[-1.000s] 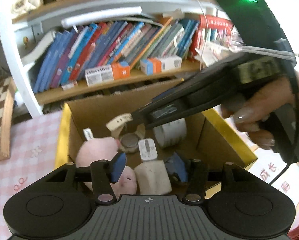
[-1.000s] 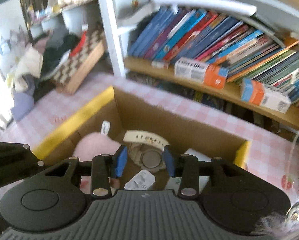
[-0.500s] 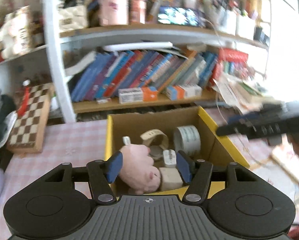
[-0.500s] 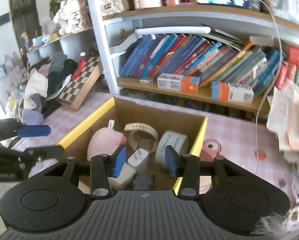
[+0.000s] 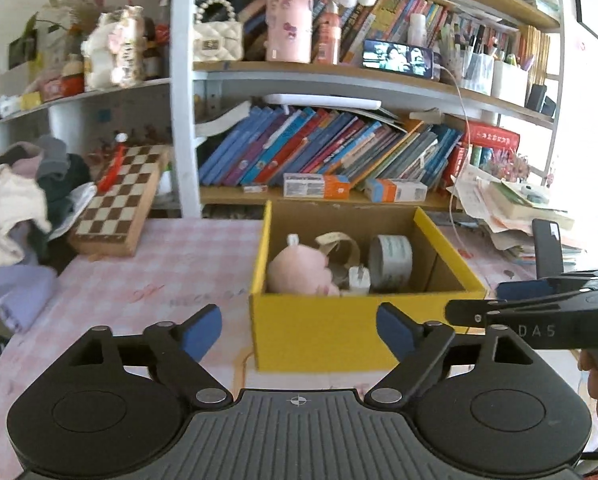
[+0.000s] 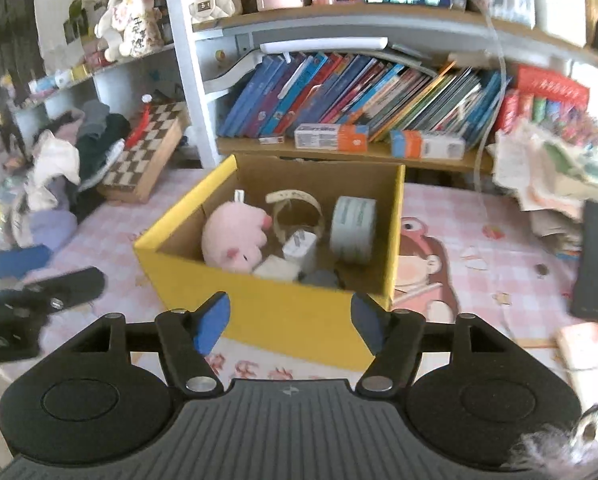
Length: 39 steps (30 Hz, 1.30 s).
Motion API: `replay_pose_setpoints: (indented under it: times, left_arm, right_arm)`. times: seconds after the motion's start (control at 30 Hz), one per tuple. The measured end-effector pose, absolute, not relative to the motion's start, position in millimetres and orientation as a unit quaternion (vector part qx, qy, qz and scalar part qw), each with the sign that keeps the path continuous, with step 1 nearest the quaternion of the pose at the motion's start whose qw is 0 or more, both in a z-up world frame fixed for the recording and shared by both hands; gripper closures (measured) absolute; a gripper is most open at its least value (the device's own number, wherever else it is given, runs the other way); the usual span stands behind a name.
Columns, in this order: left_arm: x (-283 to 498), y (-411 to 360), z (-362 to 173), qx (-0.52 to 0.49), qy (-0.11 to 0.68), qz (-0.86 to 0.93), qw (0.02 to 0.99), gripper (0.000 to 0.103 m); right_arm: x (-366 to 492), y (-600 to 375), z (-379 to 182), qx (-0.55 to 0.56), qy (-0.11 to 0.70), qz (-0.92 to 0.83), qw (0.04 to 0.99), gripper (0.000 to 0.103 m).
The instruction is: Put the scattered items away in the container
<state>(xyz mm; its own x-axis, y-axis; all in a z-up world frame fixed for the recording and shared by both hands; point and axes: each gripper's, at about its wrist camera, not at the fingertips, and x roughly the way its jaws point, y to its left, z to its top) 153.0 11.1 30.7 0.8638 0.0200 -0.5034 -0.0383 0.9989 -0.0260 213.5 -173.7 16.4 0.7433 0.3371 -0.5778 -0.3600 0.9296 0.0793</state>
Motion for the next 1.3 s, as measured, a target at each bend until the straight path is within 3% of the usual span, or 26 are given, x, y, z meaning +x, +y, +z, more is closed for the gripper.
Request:
replay_pose_setpoints:
  times: [0.13,0.53,0.87,1.13,1.3]
  left_arm:
    - [108,11,22,-0.006,0.257,0.024,0.966,0.012]
    - [12,30,-1,-0.029,0.285,0.036,0.957,0.011]
    - [-3,21,16,0.015,0.244,0.02,0.97,0.008]
    - [-14,15,3,0.008,0.266,0.032,0.963,0.003]
    - [-17,6,-2,0.027,0.281,0.022,0.959,0.002]
  right_arm:
    - [169,-164,8,-0.029,0.279,0.148,0.948,0.034]
    - [34,-139,-23,-0.053,0.303,0.146,0.94,0.027]
    - [27,-143,1,-0.055,0.281,0.135,0.949,0.026]
    - [1,-154,-17,-0.013,0.309,0.099,0.946,0.022]
    - [-5,-153,-16,-0.018,0.309,0.095,0.946,0.011]
